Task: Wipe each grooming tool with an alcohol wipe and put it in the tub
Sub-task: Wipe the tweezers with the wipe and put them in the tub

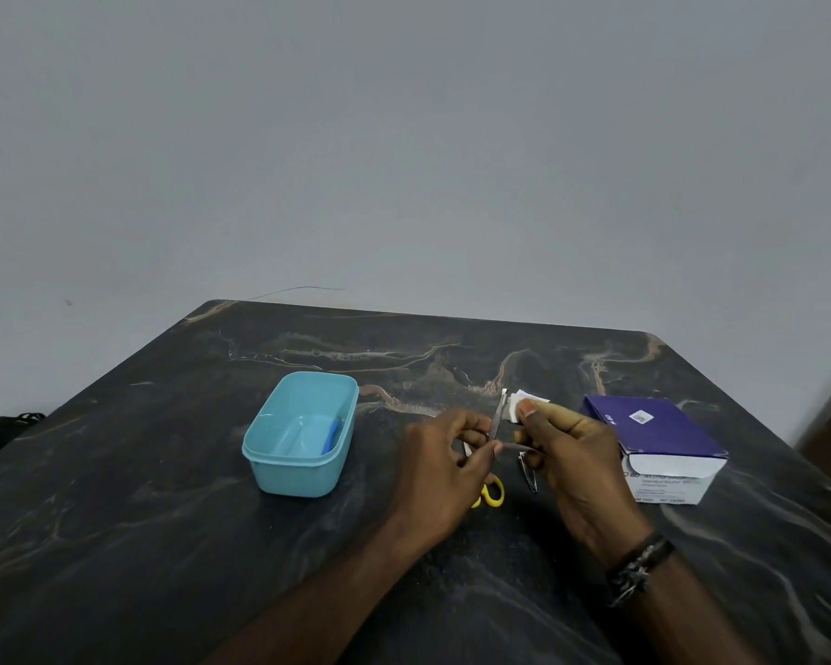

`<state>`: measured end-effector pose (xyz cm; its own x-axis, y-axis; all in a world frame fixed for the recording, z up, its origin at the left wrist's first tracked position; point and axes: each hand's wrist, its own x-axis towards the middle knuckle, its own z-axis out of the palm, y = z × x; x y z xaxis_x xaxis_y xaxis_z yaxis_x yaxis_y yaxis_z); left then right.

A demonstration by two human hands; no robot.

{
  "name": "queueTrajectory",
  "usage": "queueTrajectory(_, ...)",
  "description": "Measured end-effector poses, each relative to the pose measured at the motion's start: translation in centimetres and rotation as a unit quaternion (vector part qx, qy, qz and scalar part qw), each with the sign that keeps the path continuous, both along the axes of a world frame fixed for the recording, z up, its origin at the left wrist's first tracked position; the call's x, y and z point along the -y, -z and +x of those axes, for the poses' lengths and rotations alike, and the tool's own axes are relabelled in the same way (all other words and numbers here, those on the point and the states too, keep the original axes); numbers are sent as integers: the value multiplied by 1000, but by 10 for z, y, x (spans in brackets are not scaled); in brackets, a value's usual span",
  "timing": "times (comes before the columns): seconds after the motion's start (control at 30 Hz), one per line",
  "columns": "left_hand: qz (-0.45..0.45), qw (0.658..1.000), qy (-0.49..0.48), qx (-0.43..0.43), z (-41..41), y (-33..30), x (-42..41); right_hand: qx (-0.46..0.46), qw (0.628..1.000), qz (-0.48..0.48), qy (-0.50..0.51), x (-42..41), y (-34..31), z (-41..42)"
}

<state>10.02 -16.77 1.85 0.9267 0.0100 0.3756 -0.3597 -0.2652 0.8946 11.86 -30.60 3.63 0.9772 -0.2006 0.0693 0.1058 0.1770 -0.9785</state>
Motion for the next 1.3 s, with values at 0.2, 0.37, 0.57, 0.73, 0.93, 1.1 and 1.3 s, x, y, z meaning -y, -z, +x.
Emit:
queueTrajectory(0.2,13,1000,3,6,-2,0,1,2,1000,-12,-18,0,2,-2)
queueTrajectory(0.37,21,1000,10,10,-3,0,2,5,999,-26,-19,-1,5,-1)
queueTrajectory(0.57,13,1000,-1,21,-1,2,3,10,994,-90,-58,-2,4,-4)
queueTrajectory(0.73,13,999,7,28,0,2,0,17,990,-127,-55,0,4,-4)
queueTrajectory(0.93,26,999,38,28,-2,1,3,29,996,-80,-25,3,6,2)
queueTrajectory(1.1,-13,1000,25,-4,0,1,-1,9,990,-120,-71,2,4,-3)
queueTrajectory(1.3,-2,1000,30,-3,-2,0,0,38,997,-61,-9,2,5,2)
